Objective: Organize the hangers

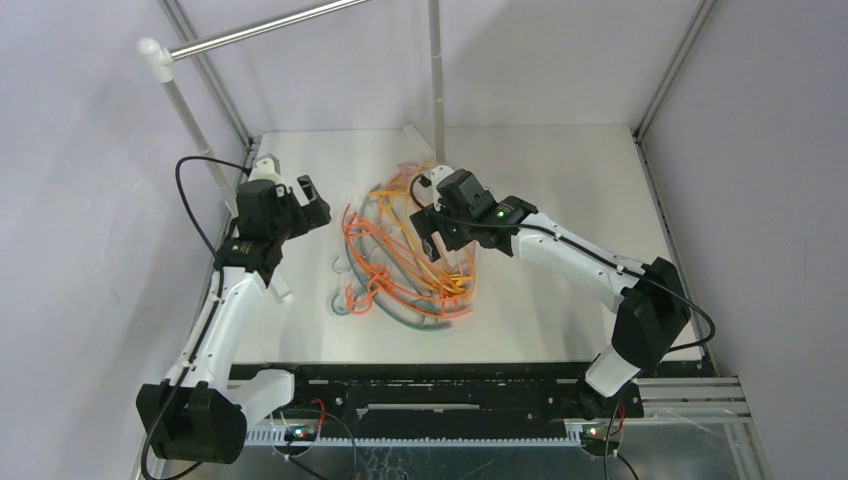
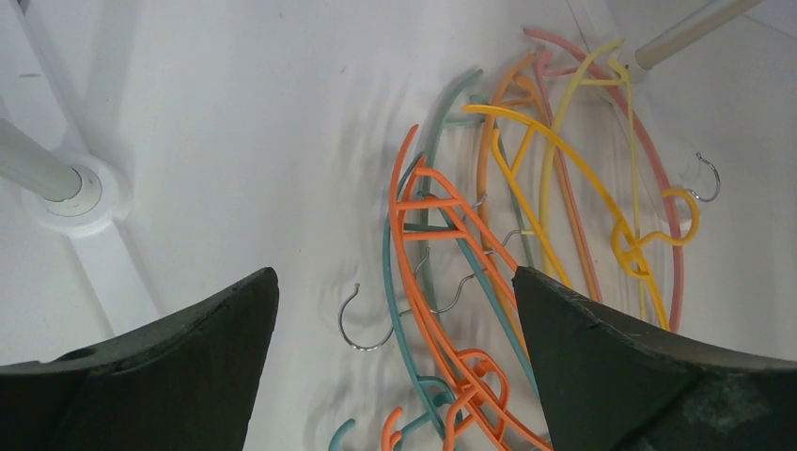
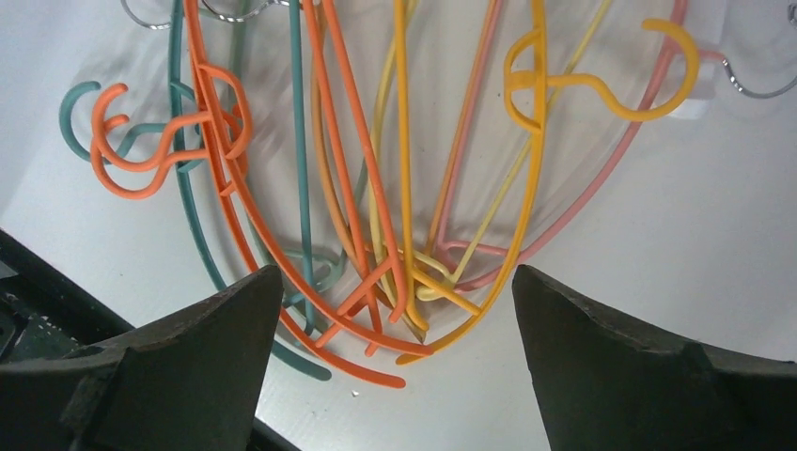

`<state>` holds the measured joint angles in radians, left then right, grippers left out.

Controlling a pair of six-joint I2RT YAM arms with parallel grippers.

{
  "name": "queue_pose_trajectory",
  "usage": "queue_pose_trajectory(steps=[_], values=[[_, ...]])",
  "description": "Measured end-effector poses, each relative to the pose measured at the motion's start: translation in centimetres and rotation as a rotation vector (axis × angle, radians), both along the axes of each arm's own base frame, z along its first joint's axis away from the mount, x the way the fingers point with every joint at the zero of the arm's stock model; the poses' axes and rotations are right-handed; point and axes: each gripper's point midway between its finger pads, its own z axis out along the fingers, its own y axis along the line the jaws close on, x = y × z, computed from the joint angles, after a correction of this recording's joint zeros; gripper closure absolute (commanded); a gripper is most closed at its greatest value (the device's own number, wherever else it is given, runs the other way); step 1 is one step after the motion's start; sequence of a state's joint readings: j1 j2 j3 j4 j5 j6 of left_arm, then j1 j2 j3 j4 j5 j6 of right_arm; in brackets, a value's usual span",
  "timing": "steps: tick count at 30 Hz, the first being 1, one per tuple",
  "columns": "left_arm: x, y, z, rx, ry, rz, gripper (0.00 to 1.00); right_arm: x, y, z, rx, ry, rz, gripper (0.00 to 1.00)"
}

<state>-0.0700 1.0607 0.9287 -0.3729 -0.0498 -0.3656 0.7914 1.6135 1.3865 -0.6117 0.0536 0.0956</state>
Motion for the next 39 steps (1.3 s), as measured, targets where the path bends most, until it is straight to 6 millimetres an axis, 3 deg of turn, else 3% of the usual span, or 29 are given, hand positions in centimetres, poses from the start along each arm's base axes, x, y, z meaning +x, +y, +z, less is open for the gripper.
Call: queue_pose_trajectory(steps=[7,12,15,19,23,31,39], values=[[-0.1,0.0,-0.1,0.001,0.005,0.001,0.01,1.8,-0.8,2.4,0.098,-0.031,-0.024,0.0],[-0.1,0.1,-0.1,0.002,0.005,0.003,0.0,3.7,-2.4,2.8,0.154,-0.014,-0.081,0.0],[-0.1,0.2,-0.2,0.005,0.007,0.007,0.01,3.7,-2.4,2.9,0.168,-0.005,-0.079,0.0],[-0.1,0.2,-0.2,0.007,0.008,0.01,0.0,3.5,-1.8,2.6,0.221,0.021,-0.054,0.11],[-0.1,0.3,-0.2,0.01,0.009,0.016,0.0,4.0,-2.1,0.4,0.229,0.08,-0.055,0.21],[-0.2,0.5,-0.4,0.019,0.017,0.017,0.0,5.7,-3.8,-7.4,0.165,0.216,-0.123,0.31],[-0.2,0.5,-0.6,0.021,0.026,0.02,0.0,6.4,-3.6,-11.1,0.134,0.275,-0.131,0.37]])
